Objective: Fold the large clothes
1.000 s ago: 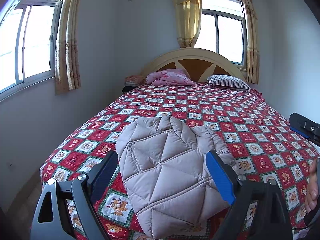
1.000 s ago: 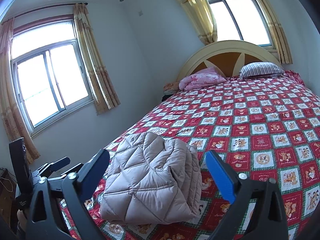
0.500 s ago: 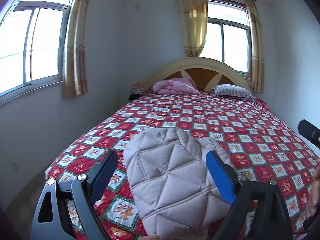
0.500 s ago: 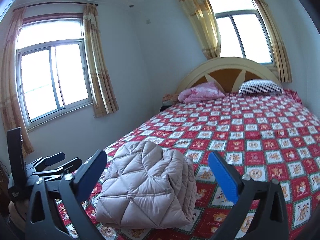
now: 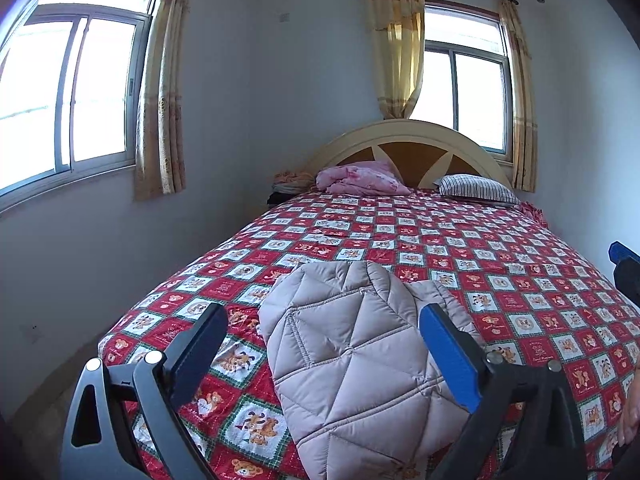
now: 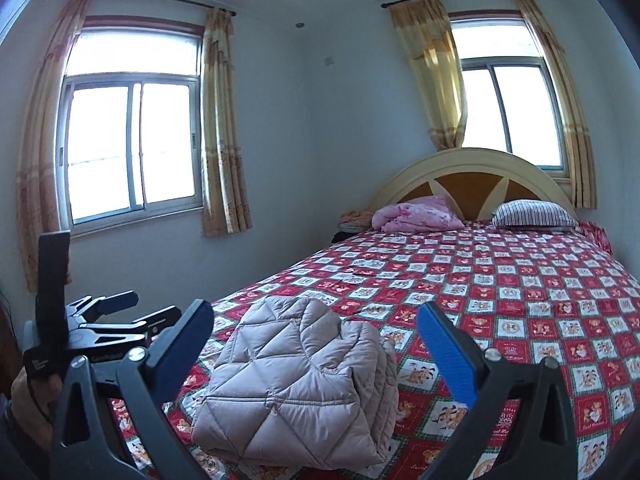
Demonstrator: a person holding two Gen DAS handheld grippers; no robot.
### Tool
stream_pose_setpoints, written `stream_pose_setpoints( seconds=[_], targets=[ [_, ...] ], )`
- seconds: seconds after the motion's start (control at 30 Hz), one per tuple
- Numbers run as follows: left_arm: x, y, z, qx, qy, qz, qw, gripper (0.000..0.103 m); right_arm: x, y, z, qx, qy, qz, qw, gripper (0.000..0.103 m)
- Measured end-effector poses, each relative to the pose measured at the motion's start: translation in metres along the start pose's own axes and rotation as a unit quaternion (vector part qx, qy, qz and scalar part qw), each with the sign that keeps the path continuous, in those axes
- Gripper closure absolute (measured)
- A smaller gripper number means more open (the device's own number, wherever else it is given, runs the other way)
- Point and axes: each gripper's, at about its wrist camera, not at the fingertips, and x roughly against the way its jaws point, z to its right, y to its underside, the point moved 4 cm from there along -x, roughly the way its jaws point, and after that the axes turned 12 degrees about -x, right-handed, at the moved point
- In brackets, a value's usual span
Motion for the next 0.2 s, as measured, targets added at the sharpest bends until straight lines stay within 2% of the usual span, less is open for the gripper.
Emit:
stream_pose_setpoints(
  seconds=[0.2],
  targets=[
    [-0.004, 0.002, 0.0048, -0.007, 0.005, 0.001, 1.0, 0.006, -0.0005, 0.0063, -0.0077, 0.022, -0.011, -0.008, 1.0, 0.0]
  ],
)
